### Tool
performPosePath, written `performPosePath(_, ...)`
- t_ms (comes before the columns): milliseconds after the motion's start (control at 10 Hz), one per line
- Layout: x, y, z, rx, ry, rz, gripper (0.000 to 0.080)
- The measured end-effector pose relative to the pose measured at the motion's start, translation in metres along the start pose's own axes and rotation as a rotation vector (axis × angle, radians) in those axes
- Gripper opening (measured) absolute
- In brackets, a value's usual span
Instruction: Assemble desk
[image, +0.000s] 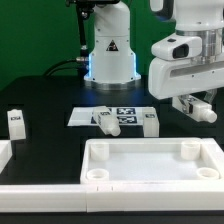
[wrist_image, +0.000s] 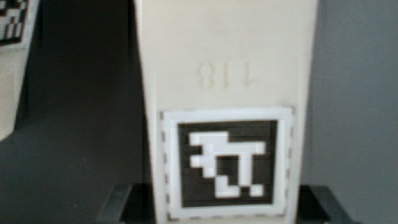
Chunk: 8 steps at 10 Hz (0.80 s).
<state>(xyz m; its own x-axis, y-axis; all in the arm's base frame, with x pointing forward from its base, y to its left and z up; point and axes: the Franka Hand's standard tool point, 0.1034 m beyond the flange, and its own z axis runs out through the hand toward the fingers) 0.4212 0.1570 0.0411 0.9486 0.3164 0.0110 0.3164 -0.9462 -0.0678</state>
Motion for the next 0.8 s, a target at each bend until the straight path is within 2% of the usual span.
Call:
performPosePath(200, -0.001, 0.001, 0.001, 0.0, -0.002, -0.159, 0.0284)
performPosePath(300, 0.003, 0.0, 0.002, -0.008, 0.017, -0.356, 0.0284)
performPosePath(500, 0.007, -0.015, 0.001, -0.016, 0.04, -0.597, 0.0284)
performPosePath(600, 0.004, -0.019, 0.002, -0.019, 0.055, -0.684, 0.0284)
performPosePath(800, 0.003, -0.016, 0.003, -0.026, 0.049, -0.826, 0.0284)
